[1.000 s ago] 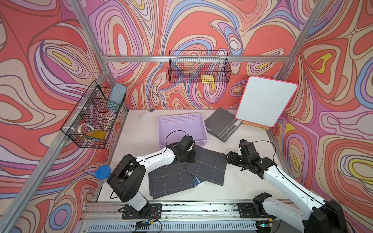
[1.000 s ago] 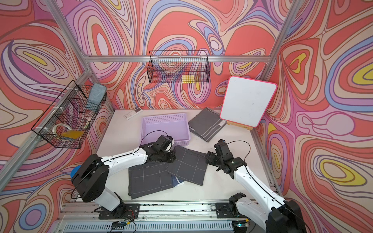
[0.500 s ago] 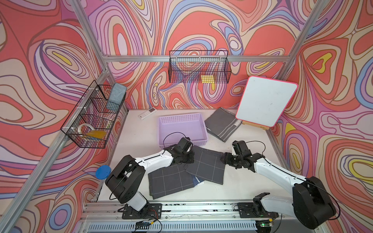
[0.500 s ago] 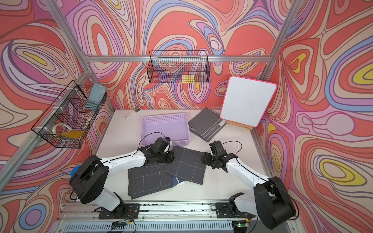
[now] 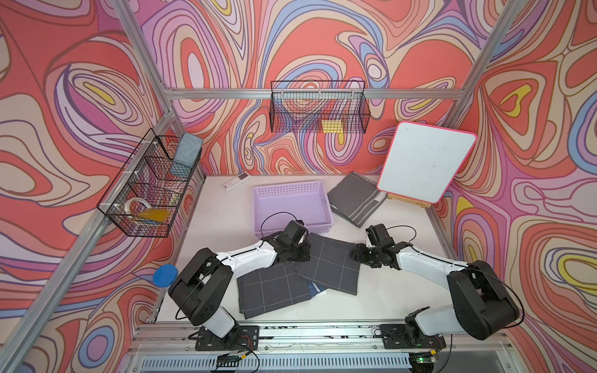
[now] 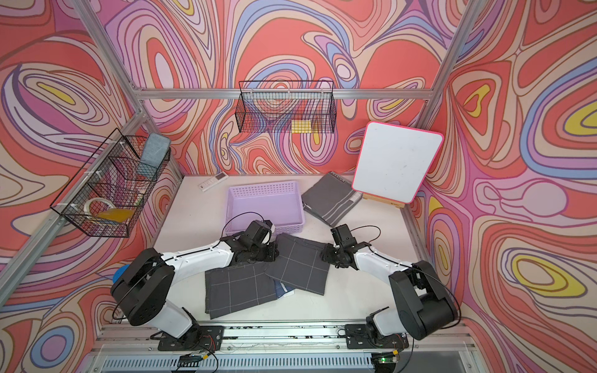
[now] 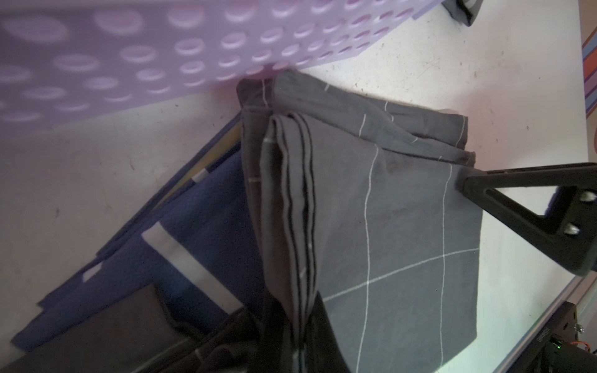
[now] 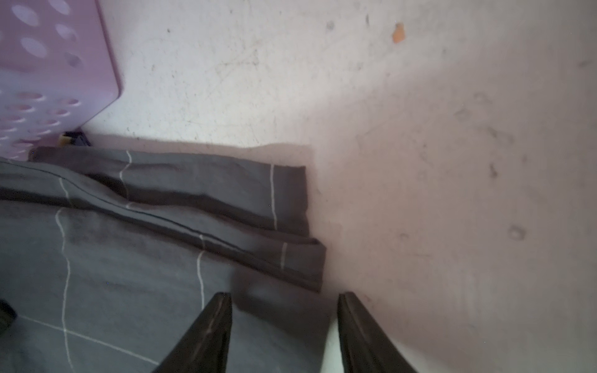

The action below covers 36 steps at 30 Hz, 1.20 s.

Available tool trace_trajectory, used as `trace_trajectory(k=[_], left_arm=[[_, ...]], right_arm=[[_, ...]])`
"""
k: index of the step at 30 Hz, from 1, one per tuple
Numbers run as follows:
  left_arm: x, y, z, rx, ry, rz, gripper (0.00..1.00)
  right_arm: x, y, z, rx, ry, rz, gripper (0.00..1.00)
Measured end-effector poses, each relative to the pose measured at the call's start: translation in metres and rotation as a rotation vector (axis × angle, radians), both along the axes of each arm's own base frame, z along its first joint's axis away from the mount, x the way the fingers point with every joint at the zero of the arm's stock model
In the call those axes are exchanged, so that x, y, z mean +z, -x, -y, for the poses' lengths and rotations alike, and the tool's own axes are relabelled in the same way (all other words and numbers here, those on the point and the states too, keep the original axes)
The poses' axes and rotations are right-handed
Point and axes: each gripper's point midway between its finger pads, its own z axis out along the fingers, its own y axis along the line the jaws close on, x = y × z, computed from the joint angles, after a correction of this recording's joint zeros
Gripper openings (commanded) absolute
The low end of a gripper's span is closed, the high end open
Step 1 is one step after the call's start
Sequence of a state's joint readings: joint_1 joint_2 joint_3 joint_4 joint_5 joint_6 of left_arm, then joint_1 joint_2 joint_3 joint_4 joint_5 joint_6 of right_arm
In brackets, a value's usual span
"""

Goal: Put the folded pillowcase in the basket
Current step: Pick up the pillowcase at the center of the board.

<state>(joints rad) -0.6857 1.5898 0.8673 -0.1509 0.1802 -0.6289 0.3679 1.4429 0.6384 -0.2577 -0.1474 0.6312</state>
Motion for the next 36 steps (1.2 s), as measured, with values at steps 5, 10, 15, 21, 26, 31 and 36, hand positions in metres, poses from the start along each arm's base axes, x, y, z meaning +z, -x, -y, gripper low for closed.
trace_trajectory(k=[5, 10, 15, 21, 26, 31, 36], left_arm=[[-0.003, 0.000, 0.000, 0.001, -0.004, -0.005, 0.00], [-0.003, -0.002, -0.001, 0.004, 0.000, -0.005, 0.00], [-0.006, -0.002, 0.000, 0.002, 0.001, -0.008, 0.00], [-0.007, -0.002, 0.001, 0.001, 0.001, -0.010, 0.00], [-0.005, -0.001, 0.002, -0.004, 0.011, -0.011, 0.00], [0.010, 0.001, 0.006, -0.020, 0.062, 0.020, 0.00], [0.047, 0.001, 0.012, -0.044, 0.143, 0.094, 0.00]], right_arm=[[-0.001, -0.013, -0.009, -0.004, -0.036, 0.018, 0.41], [-0.003, -0.019, -0.014, -0.005, -0.059, 0.024, 0.26], [-0.003, -0.019, -0.017, -0.007, -0.078, 0.017, 0.02], [-0.002, -0.019, -0.019, -0.004, -0.092, 0.028, 0.00], [0.019, -0.016, -0.017, -0.003, -0.114, 0.097, 0.00], [0.068, -0.016, -0.015, 0.003, -0.159, 0.252, 0.00], [0.110, -0.014, -0.010, 0.005, -0.179, 0.382, 0.00]])
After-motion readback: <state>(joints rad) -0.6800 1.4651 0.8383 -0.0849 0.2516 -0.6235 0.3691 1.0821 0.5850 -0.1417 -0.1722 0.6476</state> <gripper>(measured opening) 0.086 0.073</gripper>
